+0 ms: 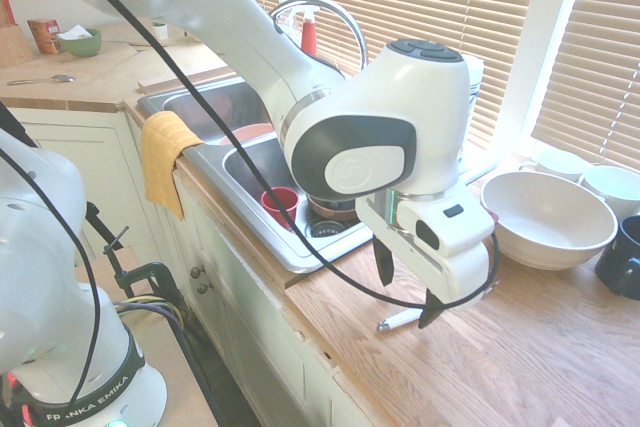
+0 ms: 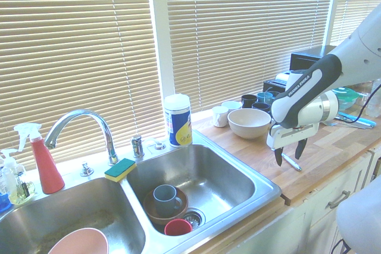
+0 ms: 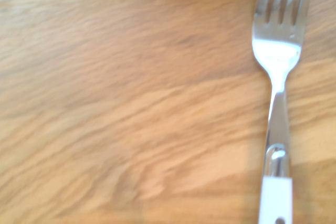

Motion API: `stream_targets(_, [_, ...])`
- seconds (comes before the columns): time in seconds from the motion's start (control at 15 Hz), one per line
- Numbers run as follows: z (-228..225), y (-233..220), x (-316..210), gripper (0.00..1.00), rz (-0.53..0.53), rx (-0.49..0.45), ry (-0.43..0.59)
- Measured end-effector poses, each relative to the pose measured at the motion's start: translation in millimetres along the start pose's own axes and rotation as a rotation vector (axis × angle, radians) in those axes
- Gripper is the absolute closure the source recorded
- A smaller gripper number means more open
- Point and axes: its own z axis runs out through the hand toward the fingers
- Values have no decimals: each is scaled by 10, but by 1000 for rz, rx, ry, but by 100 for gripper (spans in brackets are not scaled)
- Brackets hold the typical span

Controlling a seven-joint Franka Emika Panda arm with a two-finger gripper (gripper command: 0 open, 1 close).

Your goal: Put the fork into the sink

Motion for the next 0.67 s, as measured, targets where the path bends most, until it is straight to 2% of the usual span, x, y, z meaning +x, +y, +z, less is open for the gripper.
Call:
stream_targets(0.2, [17,1,90,0,16,2,-3])
stream_targets(0.27, [40,10,113,100,22,3,-10])
stream_targets(0.67, [97,0,215,100,40,8,-17])
